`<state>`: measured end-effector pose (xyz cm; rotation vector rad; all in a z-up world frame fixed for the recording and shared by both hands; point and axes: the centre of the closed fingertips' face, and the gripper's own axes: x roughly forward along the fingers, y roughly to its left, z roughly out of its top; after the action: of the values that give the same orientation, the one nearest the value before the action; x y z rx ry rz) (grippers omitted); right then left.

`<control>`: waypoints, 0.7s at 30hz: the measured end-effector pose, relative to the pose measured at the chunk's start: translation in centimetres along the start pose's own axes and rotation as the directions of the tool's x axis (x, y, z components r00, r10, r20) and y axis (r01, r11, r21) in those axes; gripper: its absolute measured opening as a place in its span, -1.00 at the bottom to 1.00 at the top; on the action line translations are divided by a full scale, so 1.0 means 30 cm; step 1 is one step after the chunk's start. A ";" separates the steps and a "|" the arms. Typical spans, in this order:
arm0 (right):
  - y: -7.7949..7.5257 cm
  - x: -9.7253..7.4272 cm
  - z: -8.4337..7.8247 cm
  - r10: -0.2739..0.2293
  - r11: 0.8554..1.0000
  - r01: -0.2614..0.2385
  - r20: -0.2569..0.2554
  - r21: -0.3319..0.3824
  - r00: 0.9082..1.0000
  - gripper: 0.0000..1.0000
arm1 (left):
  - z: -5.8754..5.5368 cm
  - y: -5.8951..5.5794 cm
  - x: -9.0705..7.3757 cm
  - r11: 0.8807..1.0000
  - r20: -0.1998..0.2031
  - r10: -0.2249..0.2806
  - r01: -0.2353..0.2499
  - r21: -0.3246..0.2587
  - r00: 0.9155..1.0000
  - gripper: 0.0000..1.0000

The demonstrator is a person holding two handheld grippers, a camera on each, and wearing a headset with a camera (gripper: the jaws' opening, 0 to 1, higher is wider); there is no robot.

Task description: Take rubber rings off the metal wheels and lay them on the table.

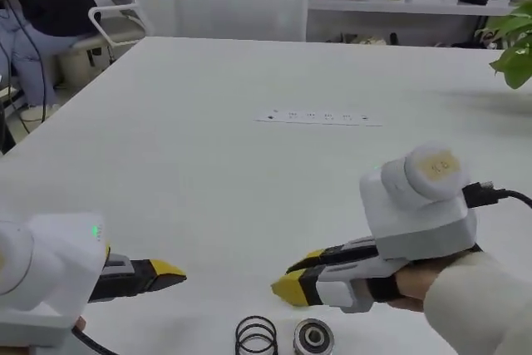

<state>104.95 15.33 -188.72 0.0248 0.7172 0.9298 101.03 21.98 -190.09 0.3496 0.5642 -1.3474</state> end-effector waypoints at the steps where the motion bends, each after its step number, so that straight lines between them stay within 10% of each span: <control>1: 0.005 -0.008 0.013 0.000 1.000 0.000 0.015 -0.007 1.000 -0.59 | 0.014 -0.002 -0.004 1.000 0.013 0.000 0.000 0.000 1.000 0.70; 7: 0.035 -0.053 0.048 0.023 1.000 -0.022 0.079 -0.008 0.997 -0.40 | 0.101 -0.019 -0.043 1.000 0.089 -0.003 0.003 0.007 0.996 0.80; 21: 0.072 -0.206 0.050 0.017 0.993 -0.001 0.132 -0.120 0.991 0.31 | 0.174 -0.062 -0.131 0.996 0.102 0.021 -0.030 0.084 0.995 0.90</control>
<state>101.85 12.50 -183.46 -0.0156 0.5376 0.9689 99.69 21.95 -183.44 0.3546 0.4173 -1.3594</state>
